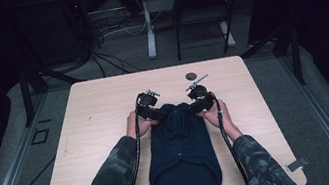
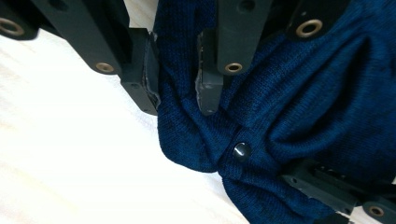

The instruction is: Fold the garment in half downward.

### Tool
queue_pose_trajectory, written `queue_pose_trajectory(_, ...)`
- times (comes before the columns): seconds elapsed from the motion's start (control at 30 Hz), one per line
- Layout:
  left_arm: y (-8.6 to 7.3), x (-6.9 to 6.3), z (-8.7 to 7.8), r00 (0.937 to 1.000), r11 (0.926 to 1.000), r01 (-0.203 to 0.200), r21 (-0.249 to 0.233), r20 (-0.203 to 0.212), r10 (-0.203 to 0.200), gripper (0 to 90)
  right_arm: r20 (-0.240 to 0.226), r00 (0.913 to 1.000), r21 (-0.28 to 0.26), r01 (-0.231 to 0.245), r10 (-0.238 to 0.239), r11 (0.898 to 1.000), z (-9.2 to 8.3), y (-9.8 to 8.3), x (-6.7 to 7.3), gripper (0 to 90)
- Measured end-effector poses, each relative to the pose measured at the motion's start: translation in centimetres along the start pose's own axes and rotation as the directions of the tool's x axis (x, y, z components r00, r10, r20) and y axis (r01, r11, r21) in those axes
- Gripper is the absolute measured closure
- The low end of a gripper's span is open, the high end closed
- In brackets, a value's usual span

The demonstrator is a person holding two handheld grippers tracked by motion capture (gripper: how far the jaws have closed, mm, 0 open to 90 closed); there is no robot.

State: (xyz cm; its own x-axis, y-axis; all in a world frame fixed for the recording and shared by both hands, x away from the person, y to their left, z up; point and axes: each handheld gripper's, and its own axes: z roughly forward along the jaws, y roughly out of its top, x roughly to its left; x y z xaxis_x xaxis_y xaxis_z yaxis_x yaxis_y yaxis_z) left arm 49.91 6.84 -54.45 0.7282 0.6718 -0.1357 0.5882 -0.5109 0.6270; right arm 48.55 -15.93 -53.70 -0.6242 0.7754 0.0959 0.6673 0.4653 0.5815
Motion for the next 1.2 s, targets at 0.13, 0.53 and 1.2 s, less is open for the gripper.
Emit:
queue_pose_trajectory(0.13, 0.4, -0.6, -1.1, 0.9996, 0.9994, -0.026, -0.021, -0.015, 0.026, 64.0, 0.005, 0.9999, -0.047, 0.016, -0.015, 0.999, -1.6, 0.1, 0.3, 71.9)
queue_pose_trajectory(0.53, 0.7, -1.5, -4.1, 0.9974, 0.9944, -0.071, -0.078, 0.001, 0.072, 64.1, 0.014, 0.9942, -0.147, 0.107, -0.106, 0.983, -5.3, 0.0, 2.1, 71.9)
queue_pose_trajectory(1.2, 0.6, -4.3, -7.6, 0.9776, 0.9534, -0.21, -0.216, -0.033, 0.208, 68.8, -0.017, 0.9928, -0.194, 0.113, -0.119, 0.974, -9.2, -1.1, 3.2, 69.7)
